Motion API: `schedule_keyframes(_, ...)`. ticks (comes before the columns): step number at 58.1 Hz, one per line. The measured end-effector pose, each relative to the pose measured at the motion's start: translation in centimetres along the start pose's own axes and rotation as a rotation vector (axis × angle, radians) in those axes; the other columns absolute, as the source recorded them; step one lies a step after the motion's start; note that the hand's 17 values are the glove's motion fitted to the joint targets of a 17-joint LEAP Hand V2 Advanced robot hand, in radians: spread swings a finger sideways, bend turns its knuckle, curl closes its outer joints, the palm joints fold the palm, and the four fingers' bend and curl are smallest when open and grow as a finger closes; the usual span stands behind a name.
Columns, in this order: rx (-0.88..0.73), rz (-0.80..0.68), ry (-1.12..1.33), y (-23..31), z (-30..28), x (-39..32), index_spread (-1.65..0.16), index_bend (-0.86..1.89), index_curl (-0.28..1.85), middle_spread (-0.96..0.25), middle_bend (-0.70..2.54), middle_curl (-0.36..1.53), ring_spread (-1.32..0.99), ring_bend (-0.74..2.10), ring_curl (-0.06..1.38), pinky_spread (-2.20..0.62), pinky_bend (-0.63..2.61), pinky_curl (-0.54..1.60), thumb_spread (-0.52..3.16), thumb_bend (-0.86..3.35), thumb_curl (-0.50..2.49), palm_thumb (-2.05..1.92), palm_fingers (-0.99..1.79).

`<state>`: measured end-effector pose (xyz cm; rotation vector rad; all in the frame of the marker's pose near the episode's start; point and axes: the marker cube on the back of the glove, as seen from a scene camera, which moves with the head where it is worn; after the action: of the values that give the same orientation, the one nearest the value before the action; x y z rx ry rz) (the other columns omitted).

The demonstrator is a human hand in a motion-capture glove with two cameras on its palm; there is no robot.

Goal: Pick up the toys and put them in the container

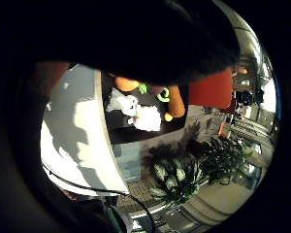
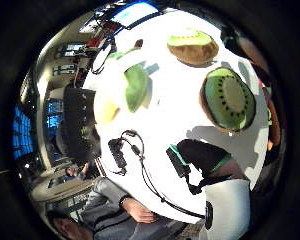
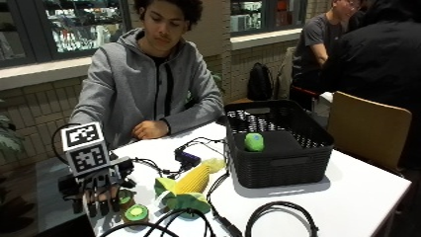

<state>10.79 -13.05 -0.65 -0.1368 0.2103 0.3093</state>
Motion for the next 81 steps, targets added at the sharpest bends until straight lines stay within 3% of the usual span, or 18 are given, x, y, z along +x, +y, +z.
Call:
schedule_keyframes(11, 0.026, 0.003, 0.03, -0.6, 0.9, -0.4, -0.22, 0.59, 0.6, 0.02, 0.15, 0.44, -0.1, 0.17, 0.35, 0.02, 0.58, 0.32, 1.38, 0.05, 0.37, 0.34, 0.12)
schedule_keyframes(19, 0.136, -0.094, -0.029, 0.1, -1.6, -2.6, -0.2, 0.88, 0.68, 0.01, 0.18, 0.44, -0.11, 0.12, 0.3, 0.01, 0.51, 0.31, 1.45, 0.14, 0.41, 0.51, 0.13)
schedule_keyframes(29, 0.23, -0.334, -0.039, 2.9, -9.2, -13.3, -0.19, 1.06, 0.72, -0.04, 0.29, 0.48, -0.11, 0.13, 0.24, 0.01, 0.43, 0.29, 1.43, 0.19, 0.45, 0.66, 0.16)
schedule_keyframes(38, 0.383, -0.719, 0.12, 3.4, -15.1, -28.5, -0.18, 1.13, 0.72, -0.08, 0.34, 0.51, -0.13, 0.15, 0.22, 0.01, 0.39, 0.29, 1.39, 0.19, 0.46, 0.71, 0.17)
schedule_keyframes(44, 0.335, -0.907, 0.133, 2.6, -16.7, -35.3, -0.18, 1.14, 0.71, -0.1, 0.35, 0.52, -0.14, 0.17, 0.21, 0.01, 0.38, 0.3, 1.37, 0.18, 0.46, 0.72, 0.17)
schedule_keyframes(54, 0.299, -0.741, 0.203, -0.8, -16.4, -41.3, -0.18, 1.15, 0.69, -0.11, 0.35, 0.53, -0.14, 0.16, 0.2, 0.01, 0.37, 0.31, 1.37, 0.15, 0.45, 0.71, 0.15)
schedule_keyframes(59, 0.197, -0.679, 0.256, -2.2, -15.9, -41.0, -0.17, 1.02, 0.67, -0.08, 0.23, 0.5, -0.13, 0.18, 0.22, 0.01, 0.49, 0.35, 1.4, 0.13, 0.43, 0.66, -0.02)
schedule_keyframes(60, 0.177, -0.673, 0.273, -2.4, -15.8, -40.8, -0.16, 0.78, 0.6, -0.04, 0.13, 0.47, -0.11, 0.2, 0.23, 0.01, 0.62, 0.39, 1.4, 0.1, 0.42, 0.61, -0.24)
schedule_keyframes(62, 0.156, -0.666, 0.299, -2.7, -15.7, -40.3, -0.15, 0.64, 0.58, -0.01, 0.1, 0.44, -0.1, 0.2, 0.23, 0.01, 0.66, 0.39, 1.39, 0.07, 0.4, 0.58, -0.27)
schedule_keyframes(63, 0.155, -0.664, 0.308, -2.8, -15.6, -40.1, -0.13, 0.39, 0.5, 0.01, 0.11, 0.43, -0.09, 0.21, 0.24, 0.01, 0.74, 0.41, 1.37, 0.04, 0.39, 0.54, -0.41)
schedule_keyframes(67, 0.177, -0.667, 0.334, -2.9, -15.5, -39.1, -0.11, 0.12, 0.42, 0.05, 0.07, 0.38, -0.06, 0.18, 0.24, 0.01, 0.78, 0.42, 1.34, 0.0, 0.37, 0.48, -0.42)
schedule_keyframes(77, 0.199, -0.614, 0.373, -4.0, -16.1, -32.8, -0.1, 0.12, 0.31, 0.08, 0.06, 0.29, -0.04, 0.14, 0.22, 0.01, 0.73, 0.41, 1.3, -0.02, 0.36, 0.44, -0.35)
schedule_keyframes(81, 0.2, -0.515, 0.381, -5.6, -16.3, -27.1, -0.12, 0.18, 0.32, 0.08, 0.07, 0.26, -0.04, 0.12, 0.21, 0.01, 0.7, 0.4, 1.29, -0.02, 0.35, 0.43, -0.31)
